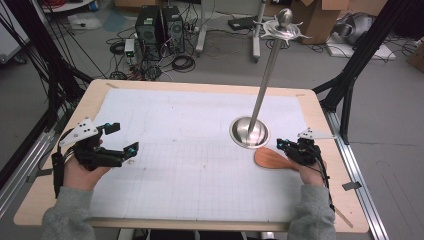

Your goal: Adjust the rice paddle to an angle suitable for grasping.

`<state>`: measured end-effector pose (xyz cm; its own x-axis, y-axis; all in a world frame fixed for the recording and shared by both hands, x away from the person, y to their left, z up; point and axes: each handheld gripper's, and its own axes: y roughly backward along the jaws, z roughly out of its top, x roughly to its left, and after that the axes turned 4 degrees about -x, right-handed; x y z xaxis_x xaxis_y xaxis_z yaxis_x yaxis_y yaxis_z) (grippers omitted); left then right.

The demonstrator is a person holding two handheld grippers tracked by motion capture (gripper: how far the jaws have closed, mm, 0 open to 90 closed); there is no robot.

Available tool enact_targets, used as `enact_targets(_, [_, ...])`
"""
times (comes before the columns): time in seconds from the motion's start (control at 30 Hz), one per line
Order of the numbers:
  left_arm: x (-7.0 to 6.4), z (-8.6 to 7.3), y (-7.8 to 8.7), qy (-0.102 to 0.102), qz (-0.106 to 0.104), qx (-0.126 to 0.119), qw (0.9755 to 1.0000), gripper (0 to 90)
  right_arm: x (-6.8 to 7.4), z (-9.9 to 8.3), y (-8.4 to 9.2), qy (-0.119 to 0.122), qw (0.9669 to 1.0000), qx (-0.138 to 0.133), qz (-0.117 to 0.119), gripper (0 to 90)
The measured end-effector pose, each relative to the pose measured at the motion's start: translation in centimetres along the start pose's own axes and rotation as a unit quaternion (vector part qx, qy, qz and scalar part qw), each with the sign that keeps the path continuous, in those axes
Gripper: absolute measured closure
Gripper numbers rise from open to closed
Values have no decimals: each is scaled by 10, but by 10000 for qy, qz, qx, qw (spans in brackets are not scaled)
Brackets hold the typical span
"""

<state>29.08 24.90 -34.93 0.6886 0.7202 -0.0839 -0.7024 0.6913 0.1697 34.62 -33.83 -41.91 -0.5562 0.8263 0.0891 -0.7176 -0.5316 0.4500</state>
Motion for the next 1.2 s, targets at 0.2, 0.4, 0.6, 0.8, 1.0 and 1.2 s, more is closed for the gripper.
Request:
enact_targets(0.2, [0, -2, 6, 7, 55, 28, 10000, 20, 0, 1, -13, -11, 9997, 241, -41, 892])
enact_targets(0.4, [0, -5, 10, 22, 94, 60, 9999, 20, 3, 3, -24, -28, 9992, 393, -27, 892])
enact_targets(0.6, [0, -7, 12, 48, 131, 88, 9999, 20, 3, 4, -33, -88, 9982, 587, -63, 892])
enact_targets(0.8, [0, -9, 16, 49, 156, 96, 9998, 20, 5, 4, -40, -68, 9974, 713, -62, 892])
enact_targets(1.0, [0, -9, 19, 60, 207, 84, 9997, 20, 4, 2, -45, -98, 9964, 839, -93, 891])
enact_targets(1.2, [0, -10, 20, 67, 220, 101, 9997, 20, 3, 1, -49, -66, 9959, 892, -99, 892])
